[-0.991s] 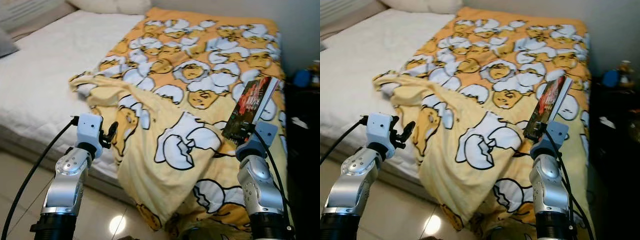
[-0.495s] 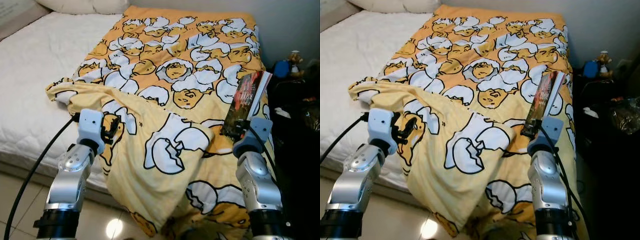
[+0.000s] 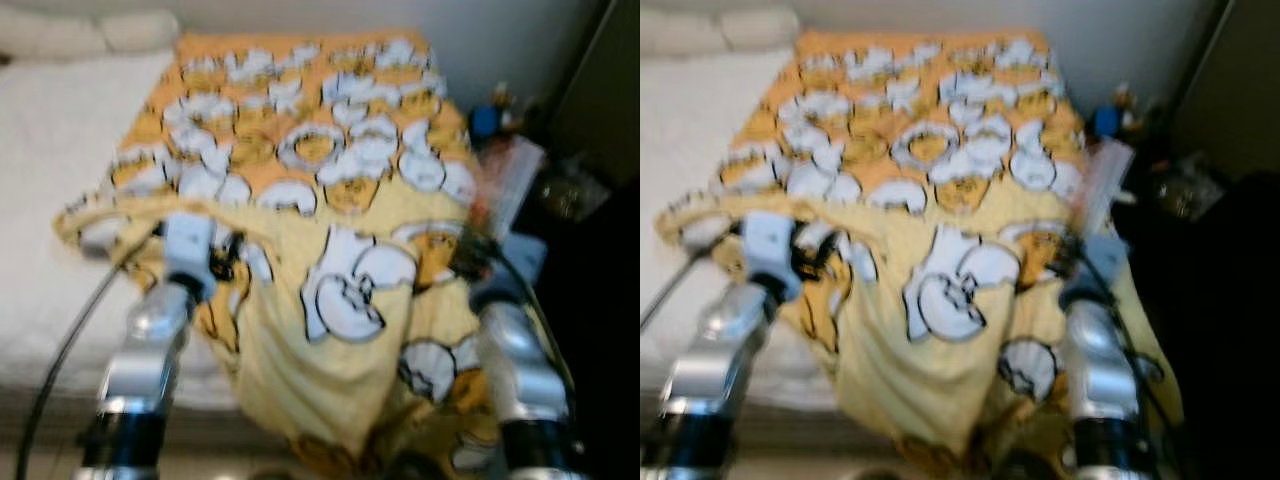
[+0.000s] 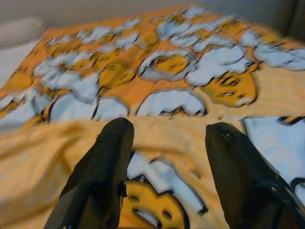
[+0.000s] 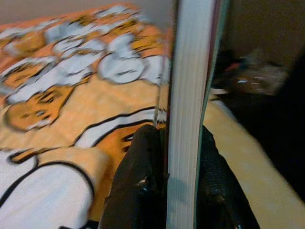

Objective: Clean up the room

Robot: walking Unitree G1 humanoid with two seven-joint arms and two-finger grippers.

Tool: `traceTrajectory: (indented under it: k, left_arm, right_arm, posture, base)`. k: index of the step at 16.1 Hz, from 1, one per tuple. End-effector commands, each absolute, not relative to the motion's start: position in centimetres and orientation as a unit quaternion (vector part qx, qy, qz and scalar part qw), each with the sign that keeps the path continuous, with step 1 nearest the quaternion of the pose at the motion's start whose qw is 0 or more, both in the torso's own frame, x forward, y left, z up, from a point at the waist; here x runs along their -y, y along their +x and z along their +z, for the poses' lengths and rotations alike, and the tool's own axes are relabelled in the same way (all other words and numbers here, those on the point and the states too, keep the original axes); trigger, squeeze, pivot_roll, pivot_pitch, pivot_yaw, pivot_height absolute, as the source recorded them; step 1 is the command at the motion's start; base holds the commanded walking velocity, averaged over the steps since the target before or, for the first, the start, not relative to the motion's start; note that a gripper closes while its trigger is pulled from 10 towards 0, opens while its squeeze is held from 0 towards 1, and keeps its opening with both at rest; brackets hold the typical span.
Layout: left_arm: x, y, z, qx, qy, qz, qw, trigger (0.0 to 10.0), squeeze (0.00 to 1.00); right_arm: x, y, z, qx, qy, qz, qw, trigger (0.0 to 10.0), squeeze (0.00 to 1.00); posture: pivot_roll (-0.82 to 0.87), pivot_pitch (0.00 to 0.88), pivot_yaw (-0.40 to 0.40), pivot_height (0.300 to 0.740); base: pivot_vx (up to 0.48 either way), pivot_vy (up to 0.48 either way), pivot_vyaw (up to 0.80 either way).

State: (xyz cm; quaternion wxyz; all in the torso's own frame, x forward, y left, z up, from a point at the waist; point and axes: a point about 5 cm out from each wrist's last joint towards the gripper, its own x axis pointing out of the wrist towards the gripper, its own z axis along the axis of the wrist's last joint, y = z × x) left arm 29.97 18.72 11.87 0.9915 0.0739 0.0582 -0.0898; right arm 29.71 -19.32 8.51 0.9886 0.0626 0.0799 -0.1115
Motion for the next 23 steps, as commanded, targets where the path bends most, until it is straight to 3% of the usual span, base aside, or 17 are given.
traceTrajectory:
  k: [1, 8, 21, 23]
  left_arm:
    - [-19.68, 29.92, 11.93, -0.062, 0.080, -0.076, 0.992, 10.0, 0.00]
    - [-19.62, 30.08, 12.09, -0.061, 0.088, -0.078, 0.991, 10.0, 0.00]
    - [-19.43, 30.28, 12.29, -0.061, 0.101, -0.089, 0.989, 10.0, 0.00]
    - [-19.46, 30.26, 12.24, -0.061, 0.102, -0.090, 0.989, 10.0, 0.00]
  right_arm:
    - [17.99, 30.50, 10.30, -0.037, 0.070, -0.081, 0.994, 10.0, 0.00]
    - [17.24, 30.79, 10.65, -0.031, 0.068, -0.030, 0.997, 10.0, 0.00]
    - [17.17, 30.97, 10.25, -0.051, 0.077, -0.020, 0.995, 10.0, 0.00]
    - [17.12, 30.94, 10.14, -0.053, 0.080, -0.022, 0.995, 10.0, 0.00]
  posture:
    - [-0.01, 0.000, 0.071, 0.740]
    - [-0.01, 0.000, 0.072, 0.740]
    - [0.00, 0.000, 0.067, 0.740]
    - [0.00, 0.000, 0.068, 0.740]
  base:
    - [0.000, 0.368, -0.40]
    - [0.000, 0.367, 0.00]
    - [0.000, 0.365, 0.00]
    - [0.000, 0.366, -0.75]
